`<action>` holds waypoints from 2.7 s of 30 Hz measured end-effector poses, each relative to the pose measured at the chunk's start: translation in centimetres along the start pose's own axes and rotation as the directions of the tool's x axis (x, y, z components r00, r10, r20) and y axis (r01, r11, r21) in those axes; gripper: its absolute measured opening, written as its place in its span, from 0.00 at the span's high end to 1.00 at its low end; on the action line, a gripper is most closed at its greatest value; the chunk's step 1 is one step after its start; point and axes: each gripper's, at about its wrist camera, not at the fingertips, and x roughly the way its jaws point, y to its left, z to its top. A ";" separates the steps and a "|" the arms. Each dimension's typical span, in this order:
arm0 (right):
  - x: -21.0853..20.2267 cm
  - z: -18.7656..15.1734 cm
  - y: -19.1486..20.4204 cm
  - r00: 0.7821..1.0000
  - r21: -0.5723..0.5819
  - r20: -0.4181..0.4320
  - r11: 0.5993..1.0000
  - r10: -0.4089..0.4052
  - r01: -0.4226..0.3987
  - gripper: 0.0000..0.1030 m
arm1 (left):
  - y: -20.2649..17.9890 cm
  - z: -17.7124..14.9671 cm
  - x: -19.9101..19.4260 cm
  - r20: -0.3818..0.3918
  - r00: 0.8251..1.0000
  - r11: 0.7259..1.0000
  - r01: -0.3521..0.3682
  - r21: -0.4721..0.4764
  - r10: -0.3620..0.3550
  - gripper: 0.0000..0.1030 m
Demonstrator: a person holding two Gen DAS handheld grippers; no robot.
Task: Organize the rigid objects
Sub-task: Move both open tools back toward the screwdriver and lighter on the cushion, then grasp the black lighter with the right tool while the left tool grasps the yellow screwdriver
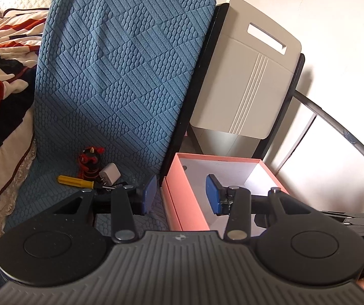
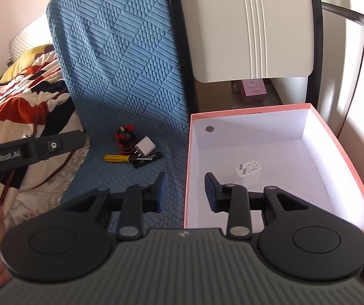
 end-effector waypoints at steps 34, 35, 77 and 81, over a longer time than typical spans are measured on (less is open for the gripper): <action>9.9 -6.6 10.3 0.992 -0.177 -0.104 0.981 0.068 -0.086 0.66 | 13.6 -5.5 2.2 -0.077 0.992 0.994 -0.106 -0.033 0.103 0.52; 10.3 -6.5 10.1 0.992 -0.173 -0.107 0.981 0.069 -0.087 0.66 | 13.7 -5.2 2.7 -0.081 0.992 0.994 -0.103 -0.025 0.100 0.52; 29.7 2.0 9.1 0.957 -0.333 -0.250 0.915 0.146 -0.227 0.23 | 22.7 0.9 25.9 -0.401 0.915 0.989 0.017 0.148 0.045 0.43; 32.2 2.0 9.4 0.942 -0.361 -0.317 0.905 0.110 -0.227 0.23 | 23.2 1.0 26.8 -0.426 0.904 0.987 0.041 0.155 0.029 0.43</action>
